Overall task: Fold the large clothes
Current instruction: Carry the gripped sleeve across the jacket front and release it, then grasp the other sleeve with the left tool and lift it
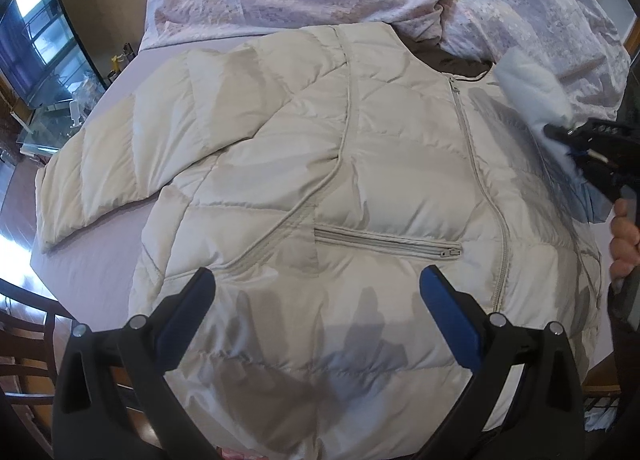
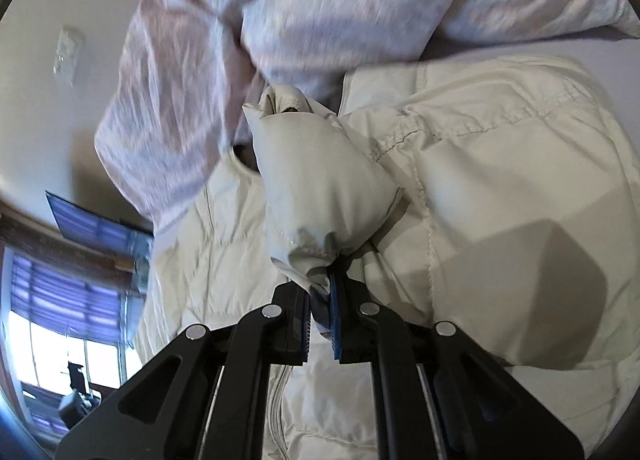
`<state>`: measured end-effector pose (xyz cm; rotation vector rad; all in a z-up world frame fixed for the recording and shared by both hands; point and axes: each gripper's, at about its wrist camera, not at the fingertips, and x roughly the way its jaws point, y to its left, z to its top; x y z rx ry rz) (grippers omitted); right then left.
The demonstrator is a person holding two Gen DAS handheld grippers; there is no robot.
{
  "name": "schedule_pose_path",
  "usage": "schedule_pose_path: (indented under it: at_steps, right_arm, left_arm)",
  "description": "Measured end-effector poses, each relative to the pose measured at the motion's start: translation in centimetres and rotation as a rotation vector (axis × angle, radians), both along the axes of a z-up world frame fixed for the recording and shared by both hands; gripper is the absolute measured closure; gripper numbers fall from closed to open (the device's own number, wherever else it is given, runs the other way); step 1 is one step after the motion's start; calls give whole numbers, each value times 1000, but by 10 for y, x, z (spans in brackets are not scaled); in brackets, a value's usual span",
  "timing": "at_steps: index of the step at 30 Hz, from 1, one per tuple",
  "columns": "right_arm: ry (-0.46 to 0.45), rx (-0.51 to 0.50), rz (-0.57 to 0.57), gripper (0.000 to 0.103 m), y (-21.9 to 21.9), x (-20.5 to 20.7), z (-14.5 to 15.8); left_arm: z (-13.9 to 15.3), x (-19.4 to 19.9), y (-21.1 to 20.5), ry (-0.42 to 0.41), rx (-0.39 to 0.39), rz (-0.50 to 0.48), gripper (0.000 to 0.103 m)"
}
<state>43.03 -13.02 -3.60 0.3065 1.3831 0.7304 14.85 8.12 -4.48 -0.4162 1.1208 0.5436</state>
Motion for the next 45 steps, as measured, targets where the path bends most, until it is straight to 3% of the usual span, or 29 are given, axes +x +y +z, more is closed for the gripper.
schedule_pose_path:
  at_steps: [12,21,26,28,31,40,43,45]
  right_arm:
    - [21,-69,86,94,53,-34,-11]
    - [-77,-248,166,90,76,-54,-28]
    - [-78,-258,190,75,80,-58,-24]
    - [-79,-243,210,47,85,-62,-19]
    - [-105,-234,223,42,88,-70,-10]
    - [-175,-181,61,42,64,-45,17]
    - [-129,-93,-25,42,50,-33,21]
    - [-143,-90,-59,42,46,-28,24]
  left_arm:
    - [1,-13,9,-15,-14,21,2]
    - [3,-17,13,-27,-21,12,2]
    - [3,-17,16,-28,-25,6,2]
    - [3,-16,17,-29,-26,2,2]
    - [3,-14,18,-31,-27,-8,2]
    - [1,-11,25,-32,-35,-22,2]
    - [1,-14,29,-32,-40,-16,2]
    - [0,-16,33,-30,-42,-11,2]
